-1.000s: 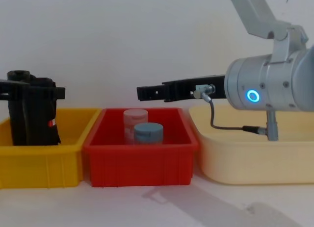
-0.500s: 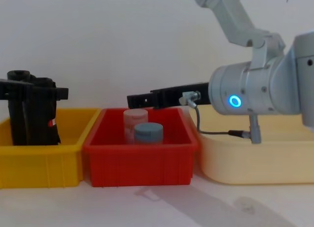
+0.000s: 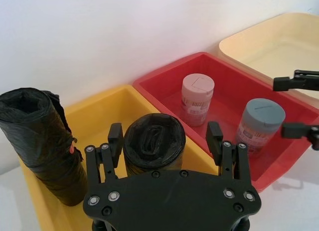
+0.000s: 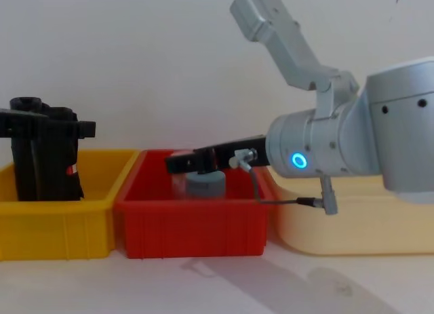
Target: Pick up the garbage bag with the one hand and transfer it to the other hand.
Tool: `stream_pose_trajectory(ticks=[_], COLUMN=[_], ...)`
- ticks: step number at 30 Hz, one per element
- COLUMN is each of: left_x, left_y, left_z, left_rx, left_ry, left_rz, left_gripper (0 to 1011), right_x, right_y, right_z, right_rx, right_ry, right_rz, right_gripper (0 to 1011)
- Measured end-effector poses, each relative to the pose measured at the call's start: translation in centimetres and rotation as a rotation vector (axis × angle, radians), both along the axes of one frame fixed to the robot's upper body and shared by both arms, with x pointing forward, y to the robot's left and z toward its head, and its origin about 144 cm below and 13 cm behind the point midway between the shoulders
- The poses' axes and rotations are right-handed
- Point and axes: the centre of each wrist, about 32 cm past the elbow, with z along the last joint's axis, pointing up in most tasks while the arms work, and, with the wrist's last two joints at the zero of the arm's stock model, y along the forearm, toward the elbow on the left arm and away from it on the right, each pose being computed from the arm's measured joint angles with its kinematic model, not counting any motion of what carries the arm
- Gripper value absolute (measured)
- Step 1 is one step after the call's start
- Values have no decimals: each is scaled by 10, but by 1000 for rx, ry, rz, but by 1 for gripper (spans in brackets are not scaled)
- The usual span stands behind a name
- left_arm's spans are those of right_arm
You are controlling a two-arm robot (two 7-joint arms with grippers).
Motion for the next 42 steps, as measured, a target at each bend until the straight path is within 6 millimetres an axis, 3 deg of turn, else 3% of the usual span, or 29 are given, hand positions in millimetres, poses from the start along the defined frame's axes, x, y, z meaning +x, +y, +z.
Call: stream_pose_trajectory(ticks=[42], left_x=[1], left_y=[0], left_z=[0], left_rx=[1], left_ry=[1], left_rz=[-1], left_gripper=[1000], right_x=[22], right_y=[10], right_z=[-11], right_rx=[-61], right_ry=[35], right_rz=[-8], right_gripper=[1000])
